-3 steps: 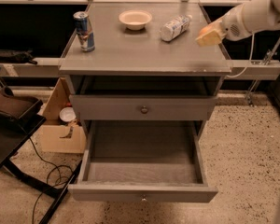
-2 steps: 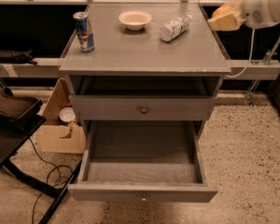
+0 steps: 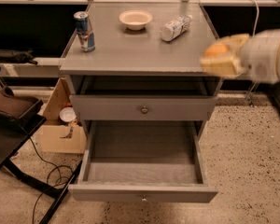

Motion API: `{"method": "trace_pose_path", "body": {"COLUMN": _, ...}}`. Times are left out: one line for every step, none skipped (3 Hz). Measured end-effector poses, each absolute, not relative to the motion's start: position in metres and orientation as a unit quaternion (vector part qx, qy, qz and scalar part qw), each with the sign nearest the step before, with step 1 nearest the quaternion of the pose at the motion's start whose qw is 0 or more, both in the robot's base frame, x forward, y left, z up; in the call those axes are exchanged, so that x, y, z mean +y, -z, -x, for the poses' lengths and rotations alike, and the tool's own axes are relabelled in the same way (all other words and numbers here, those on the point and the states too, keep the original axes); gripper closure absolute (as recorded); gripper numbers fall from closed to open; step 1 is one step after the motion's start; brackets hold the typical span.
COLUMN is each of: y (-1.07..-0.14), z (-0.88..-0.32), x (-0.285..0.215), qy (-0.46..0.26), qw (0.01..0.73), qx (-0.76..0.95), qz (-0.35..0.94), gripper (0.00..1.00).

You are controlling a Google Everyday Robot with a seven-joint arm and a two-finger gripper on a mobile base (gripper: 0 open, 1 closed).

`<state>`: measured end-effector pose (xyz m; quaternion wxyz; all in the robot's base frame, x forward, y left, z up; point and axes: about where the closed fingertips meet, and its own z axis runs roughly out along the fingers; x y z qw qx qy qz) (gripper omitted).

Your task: Place orange into middle drawer

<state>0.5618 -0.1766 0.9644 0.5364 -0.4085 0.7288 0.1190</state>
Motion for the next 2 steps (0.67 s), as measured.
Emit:
{"method": "trace_pose_path", "body": {"y": -0.835, "z": -0.535, "x": -0.189, "qy": -0.188, "qw": 0.452, "qx": 0.777, "qz": 0.396, "gripper": 1.0}}
{"method": "trace_pose_path", "body": {"y": -0.74, "z": -0.547, "x": -0.192, "qy": -0.233, "qw": 0.401, "qx": 0.791, "qz": 0.4, "gripper": 1.0}}
